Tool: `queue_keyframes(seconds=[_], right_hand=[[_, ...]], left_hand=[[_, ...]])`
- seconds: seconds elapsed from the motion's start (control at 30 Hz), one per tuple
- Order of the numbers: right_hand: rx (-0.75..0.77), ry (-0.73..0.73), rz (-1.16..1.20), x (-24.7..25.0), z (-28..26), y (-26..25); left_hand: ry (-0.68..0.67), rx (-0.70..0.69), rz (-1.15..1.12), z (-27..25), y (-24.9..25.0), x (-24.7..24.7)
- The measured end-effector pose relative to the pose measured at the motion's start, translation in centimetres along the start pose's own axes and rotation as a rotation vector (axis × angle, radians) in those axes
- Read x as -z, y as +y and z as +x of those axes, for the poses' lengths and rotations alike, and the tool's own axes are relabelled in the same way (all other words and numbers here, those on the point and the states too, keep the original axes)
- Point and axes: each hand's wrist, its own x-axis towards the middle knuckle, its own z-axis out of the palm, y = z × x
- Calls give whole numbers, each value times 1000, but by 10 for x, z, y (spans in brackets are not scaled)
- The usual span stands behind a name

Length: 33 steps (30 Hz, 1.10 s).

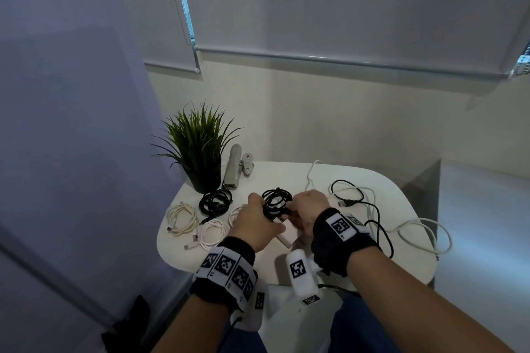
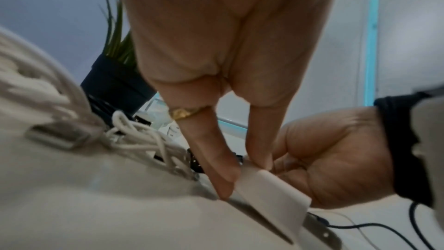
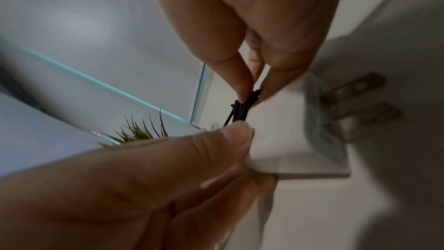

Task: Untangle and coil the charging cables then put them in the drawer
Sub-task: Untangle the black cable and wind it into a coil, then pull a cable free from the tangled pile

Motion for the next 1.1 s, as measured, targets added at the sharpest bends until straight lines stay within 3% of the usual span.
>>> queue_keyframes(seconds=[0.1, 0.3, 0.57, 0.7, 0.87, 1.1], right_hand=[[73, 56, -128, 0, -3, 1], [100, 35, -231, 4, -2, 1], [120, -65, -344, 9, -10, -3], [127, -85, -359, 19, -27, -9], [293, 66, -358, 51, -49, -23], [369, 256, -424, 119, -74, -24]], left_hand=[[-14, -35, 160, -3, 1, 4], [-214, -140, 329, -11, 9, 17], [-159, -172, 456, -7, 13, 12], [-224, -168, 483, -8, 17, 12], [-207, -139, 450, -10, 27, 18], [-214, -271, 416, -26, 58, 0]])
